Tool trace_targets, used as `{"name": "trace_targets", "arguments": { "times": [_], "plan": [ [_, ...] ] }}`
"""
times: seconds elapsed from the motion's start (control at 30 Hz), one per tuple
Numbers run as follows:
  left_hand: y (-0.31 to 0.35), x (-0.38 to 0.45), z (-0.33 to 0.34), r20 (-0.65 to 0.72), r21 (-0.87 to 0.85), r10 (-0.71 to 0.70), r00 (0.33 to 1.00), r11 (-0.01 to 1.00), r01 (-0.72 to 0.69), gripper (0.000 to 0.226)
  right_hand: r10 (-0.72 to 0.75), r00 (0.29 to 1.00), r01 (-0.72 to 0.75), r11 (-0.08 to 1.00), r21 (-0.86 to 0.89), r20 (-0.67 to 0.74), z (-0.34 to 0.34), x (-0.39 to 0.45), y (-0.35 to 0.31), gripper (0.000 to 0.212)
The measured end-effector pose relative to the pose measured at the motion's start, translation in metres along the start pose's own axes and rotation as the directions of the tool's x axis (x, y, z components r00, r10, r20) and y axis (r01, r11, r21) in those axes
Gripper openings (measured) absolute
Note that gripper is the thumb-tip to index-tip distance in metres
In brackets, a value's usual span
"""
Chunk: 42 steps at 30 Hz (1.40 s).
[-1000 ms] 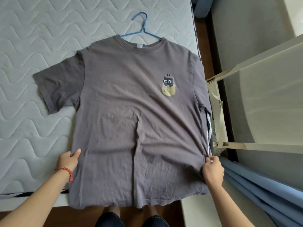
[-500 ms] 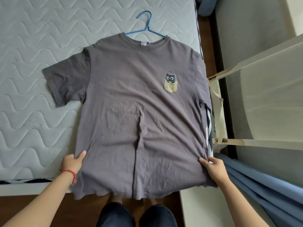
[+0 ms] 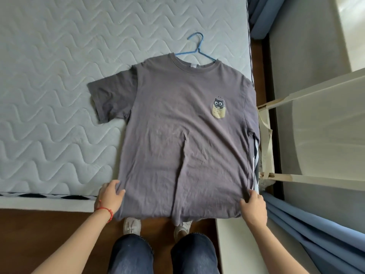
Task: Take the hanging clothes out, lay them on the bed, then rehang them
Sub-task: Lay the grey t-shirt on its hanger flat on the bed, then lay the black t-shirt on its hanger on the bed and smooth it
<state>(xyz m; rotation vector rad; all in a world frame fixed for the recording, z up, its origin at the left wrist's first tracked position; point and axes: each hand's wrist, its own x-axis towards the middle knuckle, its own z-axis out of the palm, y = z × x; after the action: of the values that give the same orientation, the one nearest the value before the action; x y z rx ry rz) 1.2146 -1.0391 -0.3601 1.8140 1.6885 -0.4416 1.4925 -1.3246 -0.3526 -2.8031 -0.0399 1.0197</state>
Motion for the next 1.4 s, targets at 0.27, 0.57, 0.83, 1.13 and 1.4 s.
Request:
{"name": "trace_targets", "arguments": {
  "times": [0.27,0.57,0.83,1.13,1.4],
  "plan": [
    [-0.062,-0.054,-0.063,0.076,-0.189,0.053,0.996,0.981,-0.038,0.029,-0.244,0.947,0.274,0.952,-0.133,0.210,0.021,-0.093,-0.094,0.043],
    [-0.255,-0.096,-0.133,0.171,-0.544,-0.203,0.964,0.796,0.265,0.016,-0.404,0.854,0.456,0.885,-0.096,0.327,0.094,-0.233,-0.207,0.036],
    [-0.404,-0.103,-0.178,0.159,-0.726,-0.384,0.909,0.579,0.372,0.022,-0.447,0.783,0.554,0.817,-0.158,0.432,0.179,-0.317,-0.306,0.031],
    [-0.446,-0.100,-0.220,0.246,-0.860,-0.484,0.840,0.289,0.419,0.018,-0.435,0.714,0.628,0.743,-0.229,0.548,0.237,-0.318,-0.418,0.007],
    [-0.478,-0.092,-0.258,0.287,-0.922,-0.654,0.700,0.010,0.387,0.012,-0.419,0.574,0.748,0.619,-0.241,0.703,0.294,-0.396,-0.546,0.016]
  ]
}}
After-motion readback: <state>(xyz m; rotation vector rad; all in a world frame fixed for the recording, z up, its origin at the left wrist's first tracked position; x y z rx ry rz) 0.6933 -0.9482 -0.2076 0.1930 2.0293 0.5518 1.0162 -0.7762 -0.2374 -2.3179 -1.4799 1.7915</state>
